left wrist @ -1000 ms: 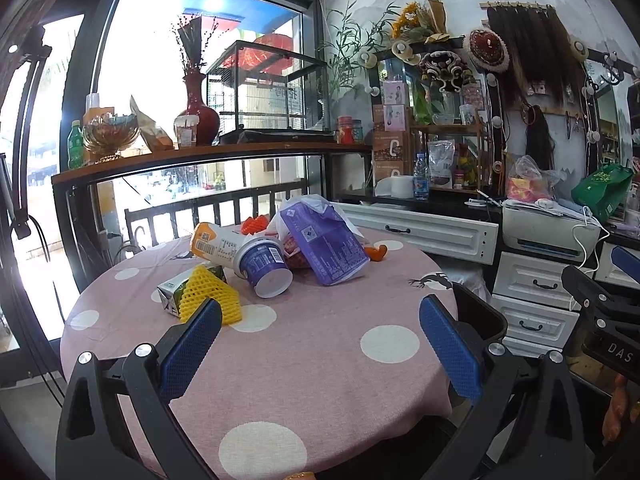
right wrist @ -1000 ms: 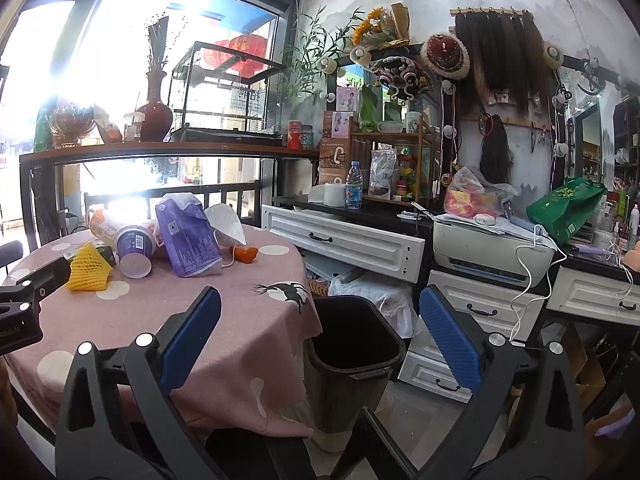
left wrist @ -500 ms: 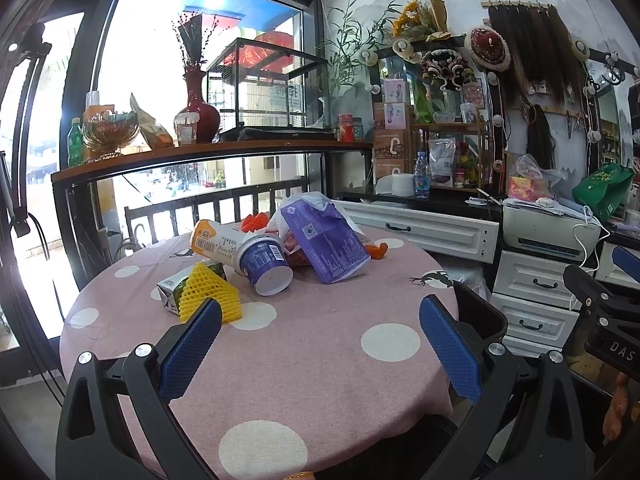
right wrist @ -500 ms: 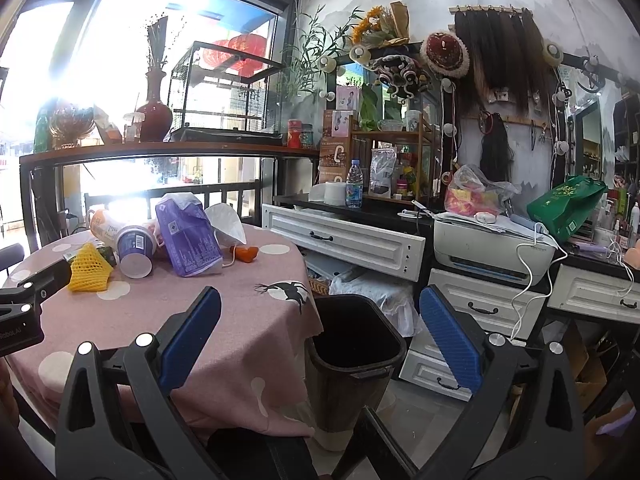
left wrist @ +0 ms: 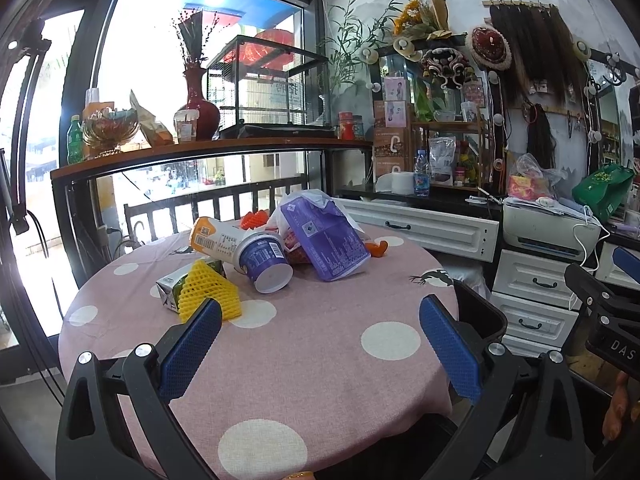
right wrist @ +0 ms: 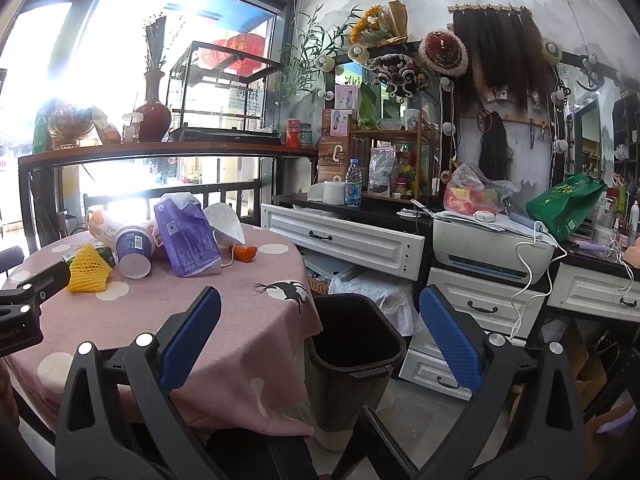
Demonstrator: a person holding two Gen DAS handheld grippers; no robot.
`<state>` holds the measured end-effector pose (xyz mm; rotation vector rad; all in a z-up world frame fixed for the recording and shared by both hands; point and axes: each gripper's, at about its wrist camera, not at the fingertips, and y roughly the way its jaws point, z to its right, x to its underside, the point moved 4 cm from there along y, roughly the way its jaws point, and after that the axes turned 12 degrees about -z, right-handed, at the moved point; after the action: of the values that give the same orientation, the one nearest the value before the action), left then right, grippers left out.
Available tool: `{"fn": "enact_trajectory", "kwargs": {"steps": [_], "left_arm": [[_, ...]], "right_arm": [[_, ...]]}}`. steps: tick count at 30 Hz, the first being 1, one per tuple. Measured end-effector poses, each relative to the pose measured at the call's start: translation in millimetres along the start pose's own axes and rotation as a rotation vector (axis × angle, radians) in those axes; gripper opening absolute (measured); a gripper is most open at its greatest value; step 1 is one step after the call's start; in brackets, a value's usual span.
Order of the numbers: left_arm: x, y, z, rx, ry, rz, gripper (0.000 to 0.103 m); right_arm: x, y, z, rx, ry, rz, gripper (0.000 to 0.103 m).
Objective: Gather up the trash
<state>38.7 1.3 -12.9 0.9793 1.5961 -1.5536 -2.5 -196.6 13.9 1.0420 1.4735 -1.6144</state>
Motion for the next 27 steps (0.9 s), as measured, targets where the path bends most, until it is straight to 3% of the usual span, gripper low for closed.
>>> {"fn": "enact_trajectory", "kwargs": {"steps": [27], "left_arm": [[4.7,3.2,2.2,0.008,0.0,-0.007,0.098]], "right_arm": [[0.0,2.0,-2.3,0.0,-0.006,-0.005,0.098]]}}
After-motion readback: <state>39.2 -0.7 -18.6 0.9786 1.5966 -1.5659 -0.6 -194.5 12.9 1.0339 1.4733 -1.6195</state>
